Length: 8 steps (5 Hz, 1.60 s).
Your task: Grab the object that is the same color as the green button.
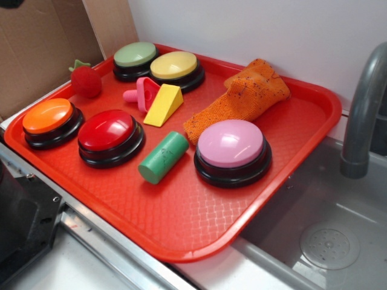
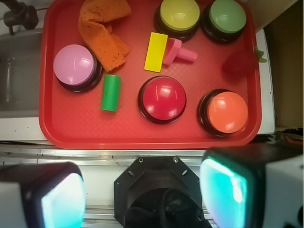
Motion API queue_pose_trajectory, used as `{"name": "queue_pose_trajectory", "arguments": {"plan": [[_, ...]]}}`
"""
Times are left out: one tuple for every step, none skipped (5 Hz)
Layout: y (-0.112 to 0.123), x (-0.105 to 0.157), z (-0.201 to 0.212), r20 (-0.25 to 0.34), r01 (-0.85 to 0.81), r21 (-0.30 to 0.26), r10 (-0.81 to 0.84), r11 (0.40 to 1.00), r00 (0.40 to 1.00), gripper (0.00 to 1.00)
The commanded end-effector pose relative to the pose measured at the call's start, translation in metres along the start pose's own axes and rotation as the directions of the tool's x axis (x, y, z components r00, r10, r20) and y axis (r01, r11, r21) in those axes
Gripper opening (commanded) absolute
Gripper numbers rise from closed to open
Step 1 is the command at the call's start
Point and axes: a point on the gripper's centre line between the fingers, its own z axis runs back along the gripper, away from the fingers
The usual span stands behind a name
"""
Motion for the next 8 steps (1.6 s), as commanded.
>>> {"name": "queue_pose_trajectory", "arguments": {"plan": [[0.000,0.000,0.000,0.000,0.000,0.000,0.000,1.000,1.000,1.00],[-0.010,0.025,-0.026,-0.019,0.097,0.041,-0.097,0.994,0.995,1.00],[-0.026,0.043,-0.053,-0.007,0.164,0.069,-0.164,0.984,0.986,1.00],[-0.033,0.057,-0.081,-0.017,0.248,0.063,-0.247,0.967,0.969,1.00],[-0.044,0.067,-0.106,-0.005,0.291,0.070,-0.291,0.954,0.957,1.00],[-0.051,0.073,-0.132,-0.001,0.350,0.043,-0.350,0.936,0.937,1.00],[-0.052,0.072,-0.152,-0.023,0.360,0.034,-0.359,0.932,0.933,1.00],[-0.054,0.069,-0.170,-0.035,0.389,0.043,-0.387,0.920,0.921,1.00]]}}
